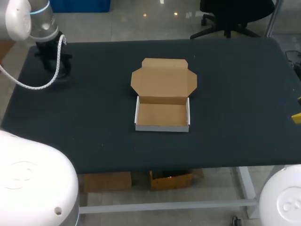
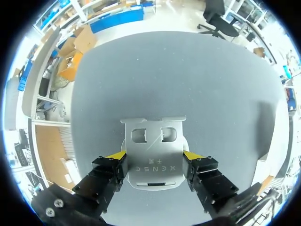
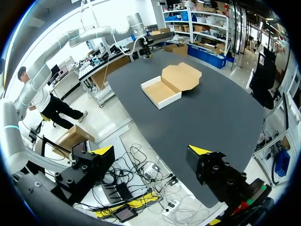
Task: Assemble the packaging by folding the flat box into shape, placing the metal phone stand inside, and closing the box properly
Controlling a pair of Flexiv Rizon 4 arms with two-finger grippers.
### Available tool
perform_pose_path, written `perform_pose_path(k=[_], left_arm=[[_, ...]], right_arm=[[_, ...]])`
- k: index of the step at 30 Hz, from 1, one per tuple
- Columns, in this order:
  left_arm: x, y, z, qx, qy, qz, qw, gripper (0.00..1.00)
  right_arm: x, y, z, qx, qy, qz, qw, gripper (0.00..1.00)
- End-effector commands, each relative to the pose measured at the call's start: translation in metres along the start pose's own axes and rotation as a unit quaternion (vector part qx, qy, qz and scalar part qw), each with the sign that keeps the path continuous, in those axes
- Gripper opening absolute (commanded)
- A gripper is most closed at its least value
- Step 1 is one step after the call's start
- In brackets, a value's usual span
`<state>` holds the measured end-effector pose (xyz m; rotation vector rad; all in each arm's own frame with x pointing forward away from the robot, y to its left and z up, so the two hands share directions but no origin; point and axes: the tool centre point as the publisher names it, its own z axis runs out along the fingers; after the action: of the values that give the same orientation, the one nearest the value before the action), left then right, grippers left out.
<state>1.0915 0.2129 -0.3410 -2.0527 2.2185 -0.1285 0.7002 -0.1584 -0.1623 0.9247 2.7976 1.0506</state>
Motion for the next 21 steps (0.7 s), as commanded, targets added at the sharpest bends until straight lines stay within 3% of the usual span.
perform_pose_path(k=[1,11,21], left_arm=[[0.004,0.01,-0.009,0.001,-0.007,0.004,1.0,0.0],[0.014,0.023,-0.012,-0.017,0.005,0.029,0.999,0.0],[0.027,0.032,-0.015,-0.018,0.011,0.045,0.999,0.0]], right_arm=[[0.003,-0.001,-0.001,0.0,-0.003,0.0,1.0,1.0],[0.003,-0.001,-0.001,0.0,-0.003,0.0,1.0,1.0],[-0.001,0.008,0.005,-0.017,-0.015,-0.105,0.994,1.0]])
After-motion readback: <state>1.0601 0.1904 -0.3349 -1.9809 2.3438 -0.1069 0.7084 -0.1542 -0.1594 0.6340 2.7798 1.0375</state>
